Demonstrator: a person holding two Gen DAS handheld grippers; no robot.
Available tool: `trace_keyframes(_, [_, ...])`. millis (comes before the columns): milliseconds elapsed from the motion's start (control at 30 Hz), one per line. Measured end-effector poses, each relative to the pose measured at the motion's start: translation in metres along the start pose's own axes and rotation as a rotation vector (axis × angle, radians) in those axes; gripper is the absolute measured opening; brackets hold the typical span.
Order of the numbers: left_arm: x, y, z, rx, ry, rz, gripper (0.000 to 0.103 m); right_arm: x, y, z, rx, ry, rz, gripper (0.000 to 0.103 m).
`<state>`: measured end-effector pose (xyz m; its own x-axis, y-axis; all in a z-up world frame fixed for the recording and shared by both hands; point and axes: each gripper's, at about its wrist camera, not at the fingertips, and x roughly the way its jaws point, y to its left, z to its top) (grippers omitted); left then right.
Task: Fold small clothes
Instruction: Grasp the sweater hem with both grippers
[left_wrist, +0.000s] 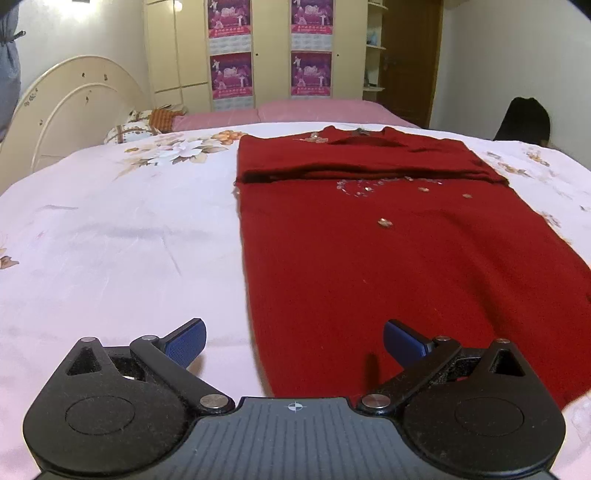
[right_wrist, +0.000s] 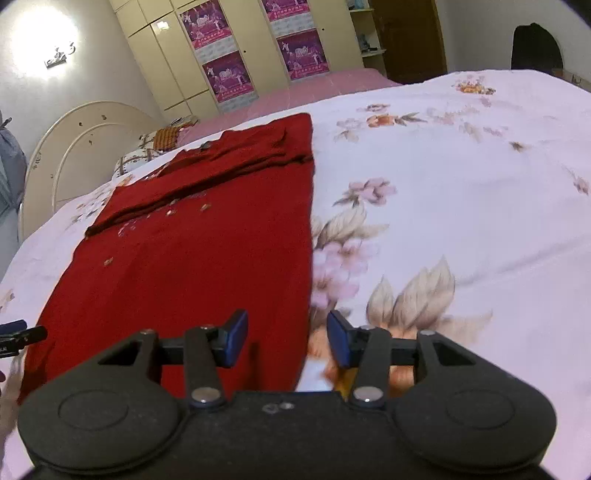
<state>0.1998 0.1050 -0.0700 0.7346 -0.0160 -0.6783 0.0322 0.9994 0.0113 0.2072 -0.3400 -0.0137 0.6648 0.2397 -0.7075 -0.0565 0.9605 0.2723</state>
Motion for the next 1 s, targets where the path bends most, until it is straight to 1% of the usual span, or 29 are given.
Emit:
trace_keyframes(200, [-0.021,0.0,-0.017,0.0,0.004,-0.012,0.101,-0.017,0.006,-0.021,0.028,0.012,0.012,0.047])
trace_keyframes(367, [-0.03,-0.005,-0.033,-0.005,0.018,-0.018,0.101,-0.025,0.01,-0.036,0.03,0.028,0.015,0.047])
trace_keyframes(467, [-0.035,-0.007,-0.04,-0.003,0.029,-0.021,0.101,-0.028,0.008,-0.044,0.06,0.035,0.026,0.049])
trace_keyframes(600, [-0.039,-0.007,-0.048,-0.017,0.053,-0.059,0.101,-0.031,0.004,-0.053,0.104,0.049,0.043,0.052])
trace_keyframes(733, [-0.041,-0.003,-0.055,-0.09,0.086,-0.148,0.101,-0.034,0.001,-0.059,0.145,0.054,0.075,0.054])
trace_keyframes(767, [-0.041,0.0,-0.057,-0.119,0.09,-0.178,0.1,-0.035,0.0,-0.059,0.158,0.054,0.083,0.054])
trace_keyframes(800, [-0.041,0.003,-0.059,-0.16,0.094,-0.21,0.096,-0.035,-0.002,-0.06,0.172,0.054,0.092,0.054])
trace_keyframes(933, [-0.039,0.019,-0.061,-0.297,0.094,-0.286,0.092,-0.035,-0.008,-0.061,0.231,0.055,0.126,0.054])
trace_keyframes(1000, [-0.037,0.025,-0.063,-0.345,0.096,-0.315,0.087,-0.034,-0.012,-0.062,0.268,0.056,0.149,0.054])
